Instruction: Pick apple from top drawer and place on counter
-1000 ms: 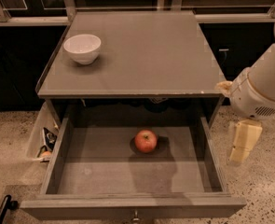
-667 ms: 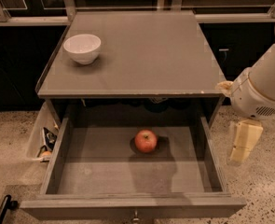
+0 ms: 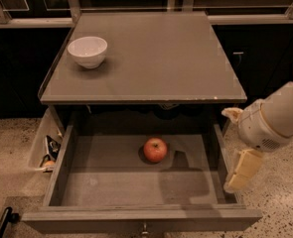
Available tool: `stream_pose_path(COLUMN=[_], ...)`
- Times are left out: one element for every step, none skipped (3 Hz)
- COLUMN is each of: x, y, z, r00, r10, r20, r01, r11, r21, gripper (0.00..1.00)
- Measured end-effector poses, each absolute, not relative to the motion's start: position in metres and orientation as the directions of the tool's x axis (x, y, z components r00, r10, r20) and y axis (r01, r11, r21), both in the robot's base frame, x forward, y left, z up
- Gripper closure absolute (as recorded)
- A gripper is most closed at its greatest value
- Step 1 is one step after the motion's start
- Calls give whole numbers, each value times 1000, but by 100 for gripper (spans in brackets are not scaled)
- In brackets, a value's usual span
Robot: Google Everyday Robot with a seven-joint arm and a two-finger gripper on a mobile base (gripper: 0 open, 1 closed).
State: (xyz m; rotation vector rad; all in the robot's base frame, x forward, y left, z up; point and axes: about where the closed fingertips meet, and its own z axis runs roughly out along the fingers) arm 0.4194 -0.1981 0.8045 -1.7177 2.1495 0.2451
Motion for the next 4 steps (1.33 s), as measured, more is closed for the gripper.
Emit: stream_pose_path(x=[425, 443, 457, 457], y=[-179, -162, -162, -162], z=[770, 753, 758, 758], r00=[-187, -148, -128, -128], r10=[-834, -776, -768, -768], r20=[-520, -613, -628, -628], r01=[-950, -926, -903, -903], r11=[288, 327, 351, 351], r21=[-119, -190, -246, -246], gripper=[0, 0, 0, 0])
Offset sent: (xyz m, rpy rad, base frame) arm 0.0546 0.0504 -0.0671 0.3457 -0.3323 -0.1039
